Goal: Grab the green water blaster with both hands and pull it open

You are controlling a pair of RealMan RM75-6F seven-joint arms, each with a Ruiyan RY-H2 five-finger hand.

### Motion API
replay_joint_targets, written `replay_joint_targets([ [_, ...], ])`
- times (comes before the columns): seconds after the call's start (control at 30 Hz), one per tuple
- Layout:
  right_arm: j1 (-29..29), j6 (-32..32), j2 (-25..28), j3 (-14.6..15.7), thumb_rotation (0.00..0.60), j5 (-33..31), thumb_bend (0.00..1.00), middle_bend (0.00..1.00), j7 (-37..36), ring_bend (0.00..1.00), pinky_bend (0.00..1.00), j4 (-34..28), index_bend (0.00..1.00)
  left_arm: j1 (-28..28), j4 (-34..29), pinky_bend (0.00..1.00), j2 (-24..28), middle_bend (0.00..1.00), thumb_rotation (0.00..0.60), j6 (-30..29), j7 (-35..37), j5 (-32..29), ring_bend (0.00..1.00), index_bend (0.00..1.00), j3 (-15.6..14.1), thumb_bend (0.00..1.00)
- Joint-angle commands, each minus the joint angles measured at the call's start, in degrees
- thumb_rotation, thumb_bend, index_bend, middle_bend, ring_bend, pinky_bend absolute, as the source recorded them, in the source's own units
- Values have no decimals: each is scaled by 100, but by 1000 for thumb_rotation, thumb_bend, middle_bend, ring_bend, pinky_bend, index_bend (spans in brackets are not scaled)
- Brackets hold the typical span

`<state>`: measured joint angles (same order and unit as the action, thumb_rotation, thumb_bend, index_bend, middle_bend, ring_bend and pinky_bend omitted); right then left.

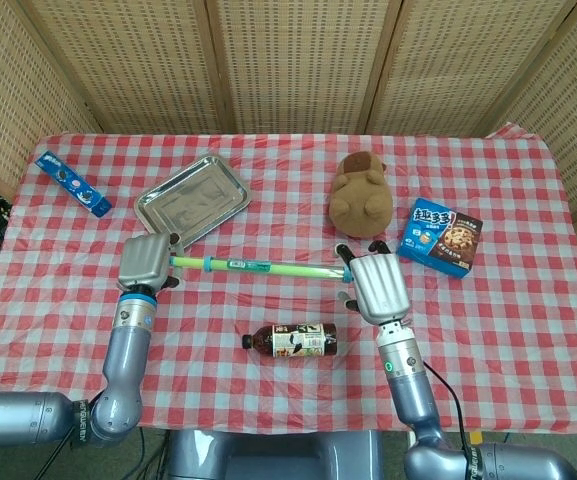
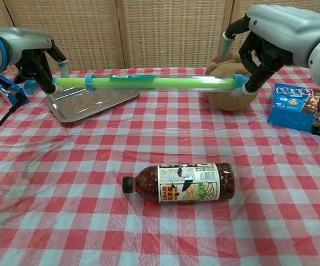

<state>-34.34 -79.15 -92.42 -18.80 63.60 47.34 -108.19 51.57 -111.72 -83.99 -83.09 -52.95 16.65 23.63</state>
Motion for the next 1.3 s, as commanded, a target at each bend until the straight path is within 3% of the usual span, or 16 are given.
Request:
replay_joint_targets([
  [0.03,-10,-35,-17,26,600,11,323,861,26,844,399,-3,432,1,-23,765,10,920,600,0,31,11,867,845,-9,614],
  [0.4,-42,-88,-100,104,600,-78,325,876,50,857,405,72,454,12,-127,765,60,920,600,51,178,13,867,846,-3,613],
  [0.7,-98,-99,-227,139,600,-98,342,932,-26,906,440,332,584,11,-207,765,182,920,600,62,239,0,867,846,-19,614],
  [1.3,-119,-263,-284,205,600,119,402,988,-77,950,452,625,695,-35,-194,765,376,920,600,219,448,-42,867,846,-118,614],
])
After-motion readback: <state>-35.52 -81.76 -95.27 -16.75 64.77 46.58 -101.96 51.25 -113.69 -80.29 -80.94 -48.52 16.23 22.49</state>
